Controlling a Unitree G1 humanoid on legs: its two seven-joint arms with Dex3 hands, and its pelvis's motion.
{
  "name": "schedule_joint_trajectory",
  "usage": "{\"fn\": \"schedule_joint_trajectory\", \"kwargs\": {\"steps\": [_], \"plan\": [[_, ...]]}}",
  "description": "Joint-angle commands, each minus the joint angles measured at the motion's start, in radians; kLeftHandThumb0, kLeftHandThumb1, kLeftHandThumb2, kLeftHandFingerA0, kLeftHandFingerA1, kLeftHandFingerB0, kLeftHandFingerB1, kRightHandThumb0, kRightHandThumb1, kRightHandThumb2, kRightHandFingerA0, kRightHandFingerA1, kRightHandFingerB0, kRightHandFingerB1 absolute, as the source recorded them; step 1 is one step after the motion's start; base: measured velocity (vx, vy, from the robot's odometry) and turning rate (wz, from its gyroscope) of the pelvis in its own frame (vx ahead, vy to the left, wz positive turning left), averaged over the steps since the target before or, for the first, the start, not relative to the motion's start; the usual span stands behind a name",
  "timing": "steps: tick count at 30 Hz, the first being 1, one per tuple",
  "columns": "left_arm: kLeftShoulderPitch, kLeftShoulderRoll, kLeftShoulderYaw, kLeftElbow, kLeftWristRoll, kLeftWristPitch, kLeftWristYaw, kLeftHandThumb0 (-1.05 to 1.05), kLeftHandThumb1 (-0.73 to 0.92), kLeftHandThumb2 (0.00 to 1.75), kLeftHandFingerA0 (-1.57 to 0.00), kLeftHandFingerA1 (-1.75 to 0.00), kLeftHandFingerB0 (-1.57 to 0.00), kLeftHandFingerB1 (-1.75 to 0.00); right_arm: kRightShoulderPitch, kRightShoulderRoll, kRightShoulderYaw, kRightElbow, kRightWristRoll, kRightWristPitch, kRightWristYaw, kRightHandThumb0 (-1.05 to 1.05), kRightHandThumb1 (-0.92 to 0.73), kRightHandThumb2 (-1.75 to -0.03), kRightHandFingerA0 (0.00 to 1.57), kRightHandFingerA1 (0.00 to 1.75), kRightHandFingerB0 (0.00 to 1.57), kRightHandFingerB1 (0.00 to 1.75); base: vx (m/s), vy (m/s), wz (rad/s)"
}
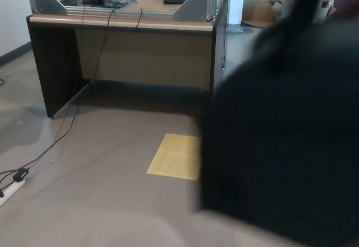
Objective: A person hands over a black lunchbag to the robot and the robot uses its left hand to grab the strips of the lunchbag, the gives it back to the person.
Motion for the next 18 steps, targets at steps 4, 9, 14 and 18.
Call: {"fn": "schedule_joint_trajectory", "kwargs": {"steps": [4, 9, 14, 18], "plan": [[-0.014, 0.033, -0.001, 0.0, -0.002, -0.026, -0.003, -0.59, 0.54, 0.58, -0.13, -0.32, -0.1, -0.25, -0.016, -0.013, -0.007, 0.016, 0.009, -0.03, -0.008, -0.74, -0.8, -0.64, 0.45, 0.44, 0.35, 0.38, 0.0, 0.0, 0.0], [-0.014, 0.033, 0.0, -0.007, -0.013, -0.014, -0.012, -0.62, 0.4, 0.76, -0.07, -0.42, -0.01, -0.3, -0.016, -0.015, -0.004, 0.02, 0.002, -0.029, -0.017, -0.75, -0.81, -0.64, 0.45, 0.44, 0.35, 0.38, 0.0, 0.0, 0.0], [-0.002, 0.042, 0.008, -0.051, -0.015, -0.029, -0.001, -0.69, 0.45, 0.78, -0.06, -0.35, -0.07, -0.24, -0.013, -0.011, -0.001, 0.015, 0.002, -0.027, -0.015, -0.74, -0.8, -0.64, 0.45, 0.44, 0.35, 0.38, 0.0, 0.0, 0.0], [-0.003, 0.056, 0.038, -0.17, -0.063, -0.028, -0.02, -0.64, 0.54, 0.58, -0.1, -0.29, -0.09, -0.22, -0.025, -0.013, -0.003, 0.02, 0.001, -0.029, -0.023, -0.75, -0.8, -0.64, 0.45, 0.45, 0.35, 0.39, 0.0, 0.0, 0.0]]}}
